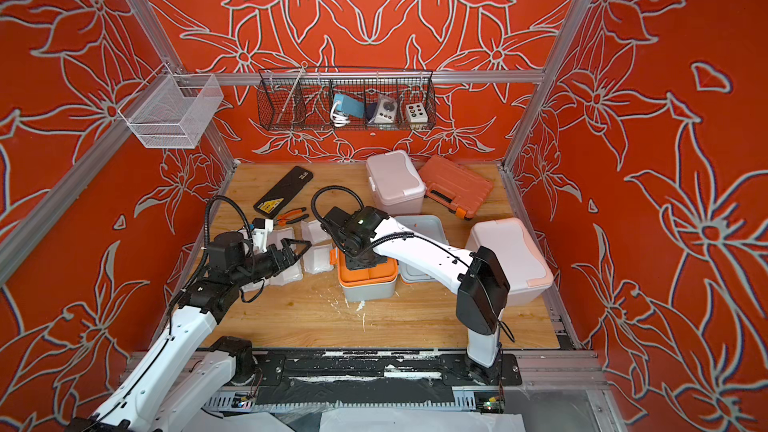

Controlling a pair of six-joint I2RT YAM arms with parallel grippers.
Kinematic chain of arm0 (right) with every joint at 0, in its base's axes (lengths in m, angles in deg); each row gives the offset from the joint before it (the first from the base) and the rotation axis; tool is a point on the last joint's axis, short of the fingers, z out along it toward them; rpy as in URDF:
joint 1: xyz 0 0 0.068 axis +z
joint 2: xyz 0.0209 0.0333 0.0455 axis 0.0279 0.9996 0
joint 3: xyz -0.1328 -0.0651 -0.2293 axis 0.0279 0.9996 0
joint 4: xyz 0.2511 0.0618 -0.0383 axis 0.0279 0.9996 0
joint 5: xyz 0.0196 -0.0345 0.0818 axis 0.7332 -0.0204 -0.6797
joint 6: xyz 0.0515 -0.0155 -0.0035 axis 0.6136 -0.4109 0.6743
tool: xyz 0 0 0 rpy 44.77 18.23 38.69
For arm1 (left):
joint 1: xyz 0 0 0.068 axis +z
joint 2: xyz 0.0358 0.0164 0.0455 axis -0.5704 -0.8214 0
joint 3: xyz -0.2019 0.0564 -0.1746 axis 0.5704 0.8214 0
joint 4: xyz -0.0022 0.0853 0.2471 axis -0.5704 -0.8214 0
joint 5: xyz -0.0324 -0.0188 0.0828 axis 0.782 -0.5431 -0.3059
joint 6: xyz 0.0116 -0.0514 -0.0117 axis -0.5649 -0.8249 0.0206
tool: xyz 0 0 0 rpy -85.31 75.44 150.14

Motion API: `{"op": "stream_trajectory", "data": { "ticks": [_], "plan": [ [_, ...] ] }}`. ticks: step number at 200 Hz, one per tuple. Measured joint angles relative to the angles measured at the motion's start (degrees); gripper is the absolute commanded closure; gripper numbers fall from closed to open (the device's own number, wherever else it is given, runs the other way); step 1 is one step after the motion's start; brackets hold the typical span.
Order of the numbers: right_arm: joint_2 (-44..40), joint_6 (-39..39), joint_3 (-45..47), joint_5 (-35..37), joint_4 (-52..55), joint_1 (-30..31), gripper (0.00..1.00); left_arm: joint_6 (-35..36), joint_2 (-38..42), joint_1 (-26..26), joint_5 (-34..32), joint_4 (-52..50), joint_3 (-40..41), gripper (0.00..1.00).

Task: Open first aid kits and take out gauze
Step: Place the compartment layer in the first aid kit.

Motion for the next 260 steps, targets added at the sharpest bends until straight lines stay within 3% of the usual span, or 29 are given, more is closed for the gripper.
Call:
{"op": "stream_trajectory", "data": {
  "ticks": [231,260],
  "plan": [
    [0.61,1.40,3.17,-2.69,-2.97,0.39,1.00,0.15,-0.09,0.09,0.15,0.02,0.00,0.02],
    [0.61,1.11,3.69,-3.65,-4.22,0.39,0.67,0.15,-0.09,0.09,0.15,0.00,0.00,0.02]
  ]
}}
